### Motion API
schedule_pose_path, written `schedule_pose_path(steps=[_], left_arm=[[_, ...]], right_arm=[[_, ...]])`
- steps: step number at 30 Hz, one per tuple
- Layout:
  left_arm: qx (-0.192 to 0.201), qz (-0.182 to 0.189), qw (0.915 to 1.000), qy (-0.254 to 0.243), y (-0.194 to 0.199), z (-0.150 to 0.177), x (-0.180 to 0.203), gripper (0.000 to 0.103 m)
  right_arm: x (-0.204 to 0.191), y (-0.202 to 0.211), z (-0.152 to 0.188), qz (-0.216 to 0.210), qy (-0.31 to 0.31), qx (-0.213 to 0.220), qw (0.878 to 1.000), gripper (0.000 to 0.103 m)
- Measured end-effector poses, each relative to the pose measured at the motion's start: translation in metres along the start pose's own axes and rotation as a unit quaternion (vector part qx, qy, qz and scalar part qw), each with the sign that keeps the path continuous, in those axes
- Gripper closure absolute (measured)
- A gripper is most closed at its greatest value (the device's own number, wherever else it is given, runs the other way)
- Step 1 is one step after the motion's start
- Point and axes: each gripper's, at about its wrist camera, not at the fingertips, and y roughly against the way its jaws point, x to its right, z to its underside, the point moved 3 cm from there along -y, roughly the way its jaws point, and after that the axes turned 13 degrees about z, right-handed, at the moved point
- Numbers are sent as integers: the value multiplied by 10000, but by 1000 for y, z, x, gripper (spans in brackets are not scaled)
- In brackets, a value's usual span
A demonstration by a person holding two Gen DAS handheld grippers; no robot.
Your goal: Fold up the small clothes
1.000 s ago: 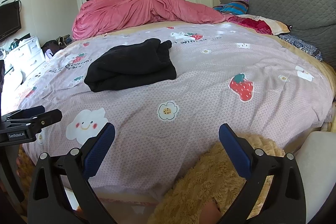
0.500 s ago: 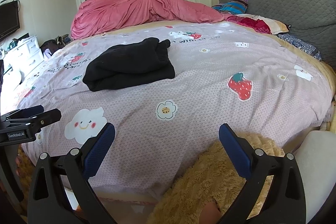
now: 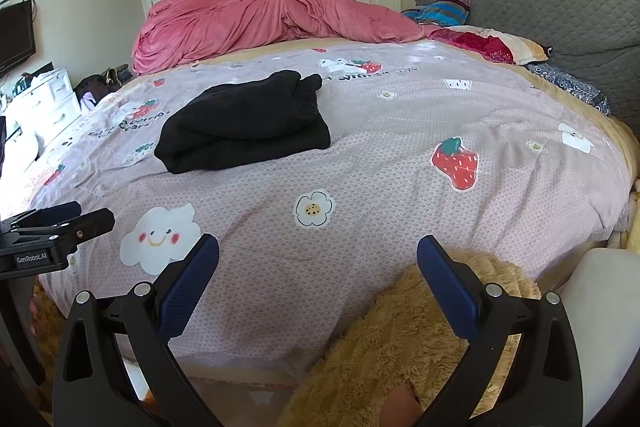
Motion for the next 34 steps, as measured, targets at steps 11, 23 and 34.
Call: schedule_pose_path(steps=[11, 23, 34], left_arm=[[-166, 107, 9998, -55, -4, 4, 2, 9], [-286, -21, 9995, -151, -6, 0, 11, 9], [127, -1438, 9760, 1630, 44, -54, -164, 9]], right_arm=[[4, 4, 1, 182, 15, -18, 9998, 4], [71, 35, 8, 782, -651, 191, 9946, 4], [317, 45, 89, 3724, -2811, -750, 8813, 4]])
